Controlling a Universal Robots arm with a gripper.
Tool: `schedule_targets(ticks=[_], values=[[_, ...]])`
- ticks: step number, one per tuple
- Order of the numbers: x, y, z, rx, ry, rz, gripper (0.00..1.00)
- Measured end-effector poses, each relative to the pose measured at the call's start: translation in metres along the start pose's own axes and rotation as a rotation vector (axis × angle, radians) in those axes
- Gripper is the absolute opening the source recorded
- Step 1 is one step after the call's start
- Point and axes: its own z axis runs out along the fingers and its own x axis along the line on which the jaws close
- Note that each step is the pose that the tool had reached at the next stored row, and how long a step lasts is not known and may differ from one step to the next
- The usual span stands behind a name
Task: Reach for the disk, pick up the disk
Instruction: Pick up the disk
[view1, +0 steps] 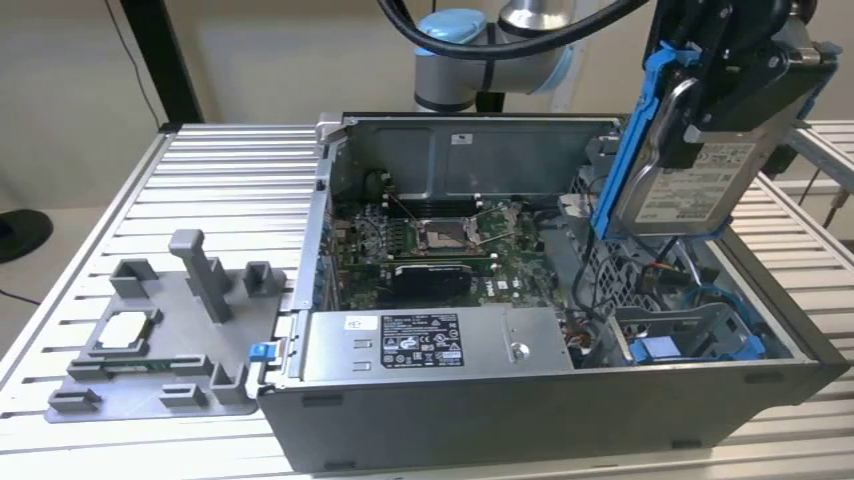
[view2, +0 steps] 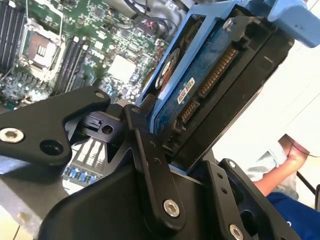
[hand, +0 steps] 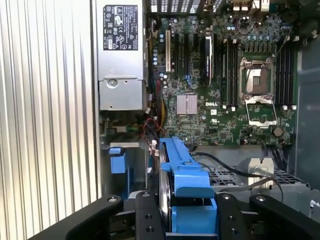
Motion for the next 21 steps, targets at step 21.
schedule_targets(ticks=[21], values=[[0.0578,-0.0098,-0.0010,-0.0002,-0.0009,0.000,0.00]])
